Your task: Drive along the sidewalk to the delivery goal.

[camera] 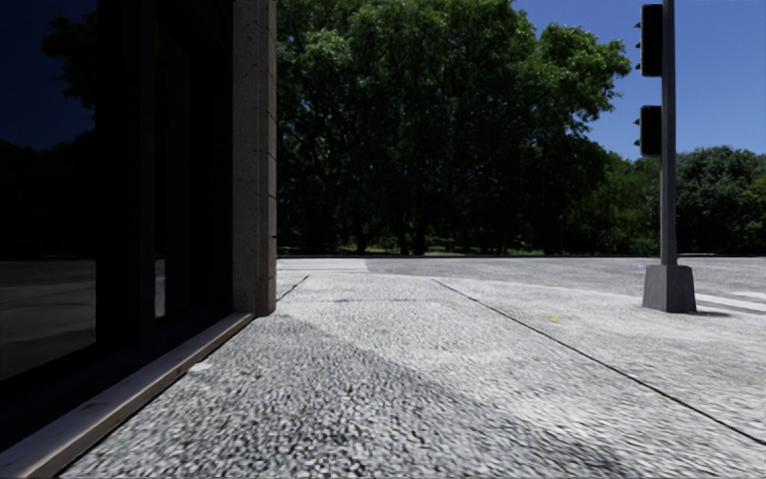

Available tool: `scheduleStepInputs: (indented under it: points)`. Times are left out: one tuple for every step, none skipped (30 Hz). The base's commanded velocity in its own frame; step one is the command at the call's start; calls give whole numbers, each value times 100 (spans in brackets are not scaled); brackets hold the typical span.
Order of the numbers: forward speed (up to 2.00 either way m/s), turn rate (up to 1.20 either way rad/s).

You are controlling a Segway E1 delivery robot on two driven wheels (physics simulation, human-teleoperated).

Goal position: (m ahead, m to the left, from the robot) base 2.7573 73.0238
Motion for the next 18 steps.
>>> scheduleStepInputs:
  points:
    - [200,0]
    - [200,0]
    - [200,0]
    - [200,0]
    - [200,0]
    - [200,0]
    - [200,0]
    - [200,0]
    - [200,0]
    - [200,0]
    - [200,0]
    - [200,0]
    - [200,0]
    - [200,0]
    - [200,0]
    - [200,0]
    - [200,0]
    - [200,0]
